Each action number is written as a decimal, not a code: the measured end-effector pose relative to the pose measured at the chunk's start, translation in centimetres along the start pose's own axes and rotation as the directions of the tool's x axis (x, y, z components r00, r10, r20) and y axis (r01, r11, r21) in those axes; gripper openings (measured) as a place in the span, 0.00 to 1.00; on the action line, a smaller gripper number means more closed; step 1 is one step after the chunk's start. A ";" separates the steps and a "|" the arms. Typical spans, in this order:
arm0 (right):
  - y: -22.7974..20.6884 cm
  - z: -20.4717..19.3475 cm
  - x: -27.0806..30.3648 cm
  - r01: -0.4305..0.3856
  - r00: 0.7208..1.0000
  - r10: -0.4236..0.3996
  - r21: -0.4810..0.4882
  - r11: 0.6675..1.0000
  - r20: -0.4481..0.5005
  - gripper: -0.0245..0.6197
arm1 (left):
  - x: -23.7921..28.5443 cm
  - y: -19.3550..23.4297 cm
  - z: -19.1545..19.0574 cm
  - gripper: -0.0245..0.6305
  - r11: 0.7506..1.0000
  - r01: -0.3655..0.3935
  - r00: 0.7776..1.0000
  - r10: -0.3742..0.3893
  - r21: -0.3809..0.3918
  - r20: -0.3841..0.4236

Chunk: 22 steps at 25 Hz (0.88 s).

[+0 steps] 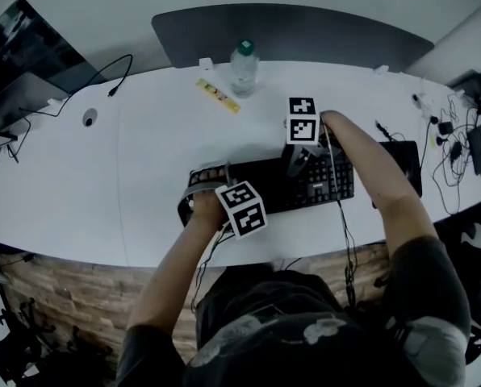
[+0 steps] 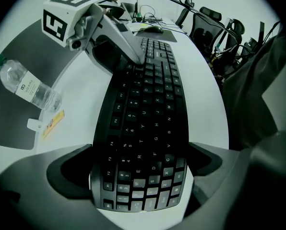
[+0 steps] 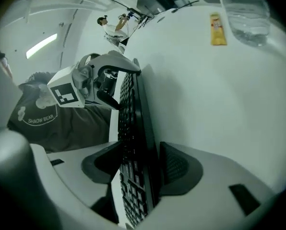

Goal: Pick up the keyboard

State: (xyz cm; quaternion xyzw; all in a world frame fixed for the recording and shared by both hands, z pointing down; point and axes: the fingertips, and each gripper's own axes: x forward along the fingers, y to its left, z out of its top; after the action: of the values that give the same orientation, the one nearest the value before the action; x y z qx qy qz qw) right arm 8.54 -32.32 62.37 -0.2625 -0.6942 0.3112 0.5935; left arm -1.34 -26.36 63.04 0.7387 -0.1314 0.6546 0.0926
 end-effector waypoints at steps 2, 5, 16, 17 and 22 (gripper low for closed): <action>0.6 0.5 0.5 -0.066 0.998 0.066 -0.003 0.998 -0.017 0.40 | -0.1 0.1 0.0 0.93 1.000 -0.009 1.000 0.009 0.002 0.007; 1.4 0.6 1.1 -0.139 0.990 0.139 0.005 0.990 -0.025 0.40 | -0.1 0.0 0.1 0.93 1.000 -0.016 1.000 0.015 0.014 0.010; 3.5 -1.3 2.8 -0.204 0.967 0.207 0.034 0.978 -0.149 0.21 | -0.6 -0.7 0.3 0.93 0.991 -0.081 0.996 0.085 0.102 -0.033; 3.7 -1.1 2.6 -0.184 0.973 0.186 0.024 0.983 -0.136 0.20 | -0.8 -0.5 0.3 0.93 0.988 -0.109 0.993 0.113 0.107 -0.027; 4.7 -0.8 1.4 -0.079 0.994 0.079 0.007 0.997 -0.069 0.18 | -2.2 0.3 0.6 0.93 0.957 -0.265 0.964 0.262 0.119 0.038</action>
State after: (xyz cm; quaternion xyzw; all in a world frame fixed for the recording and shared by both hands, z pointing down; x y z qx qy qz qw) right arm 9.06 -28.07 59.93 -0.2991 -0.6619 0.3266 0.6048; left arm -1.08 -26.66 60.76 0.7261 -0.1891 0.6596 -0.0427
